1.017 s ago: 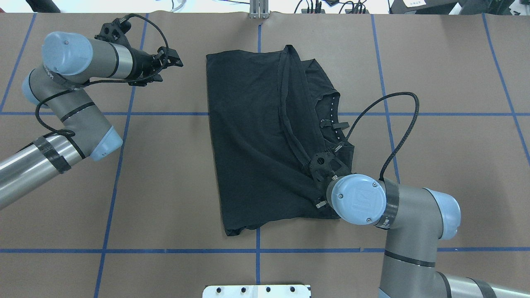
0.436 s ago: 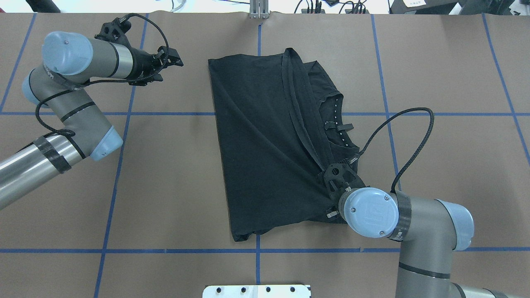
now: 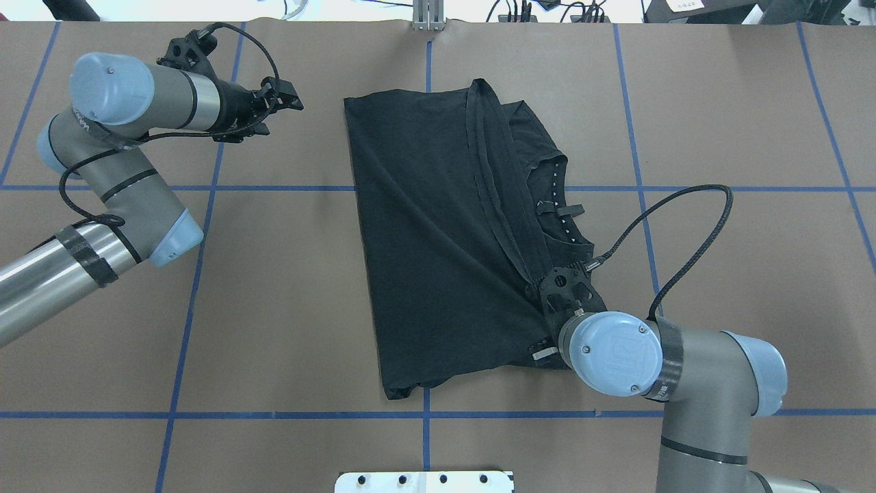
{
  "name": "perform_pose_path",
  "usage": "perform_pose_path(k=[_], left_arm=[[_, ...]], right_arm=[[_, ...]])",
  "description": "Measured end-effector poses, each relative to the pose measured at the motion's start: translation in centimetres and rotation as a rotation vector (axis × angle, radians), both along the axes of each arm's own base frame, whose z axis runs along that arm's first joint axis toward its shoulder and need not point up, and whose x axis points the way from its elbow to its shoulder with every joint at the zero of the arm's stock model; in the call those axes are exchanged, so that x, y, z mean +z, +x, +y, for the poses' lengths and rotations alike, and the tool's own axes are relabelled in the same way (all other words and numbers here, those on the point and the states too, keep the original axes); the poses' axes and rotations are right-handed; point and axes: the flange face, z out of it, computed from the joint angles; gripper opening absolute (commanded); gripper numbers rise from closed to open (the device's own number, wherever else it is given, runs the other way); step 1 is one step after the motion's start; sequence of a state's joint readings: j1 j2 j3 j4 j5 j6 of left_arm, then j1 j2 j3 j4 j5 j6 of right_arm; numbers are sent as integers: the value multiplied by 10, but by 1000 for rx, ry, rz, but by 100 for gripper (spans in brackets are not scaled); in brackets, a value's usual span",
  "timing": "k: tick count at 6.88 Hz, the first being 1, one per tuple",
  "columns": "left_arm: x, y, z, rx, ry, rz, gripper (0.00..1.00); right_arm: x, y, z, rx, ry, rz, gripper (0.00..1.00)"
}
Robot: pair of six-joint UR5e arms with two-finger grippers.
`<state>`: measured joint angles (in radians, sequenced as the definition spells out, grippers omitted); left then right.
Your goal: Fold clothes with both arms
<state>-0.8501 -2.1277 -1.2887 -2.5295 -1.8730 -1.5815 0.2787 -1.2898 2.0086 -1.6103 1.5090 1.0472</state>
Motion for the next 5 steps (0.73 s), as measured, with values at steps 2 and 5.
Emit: perform_pose_path(k=[2, 5], left_arm=[[1, 0, 0, 1, -1, -2, 86], [3, 1, -1, 2, -1, -4, 86]], right_arm=[[0, -2, 1, 281, -217, -120, 54], [24, 8, 5, 497, -411, -254, 56]])
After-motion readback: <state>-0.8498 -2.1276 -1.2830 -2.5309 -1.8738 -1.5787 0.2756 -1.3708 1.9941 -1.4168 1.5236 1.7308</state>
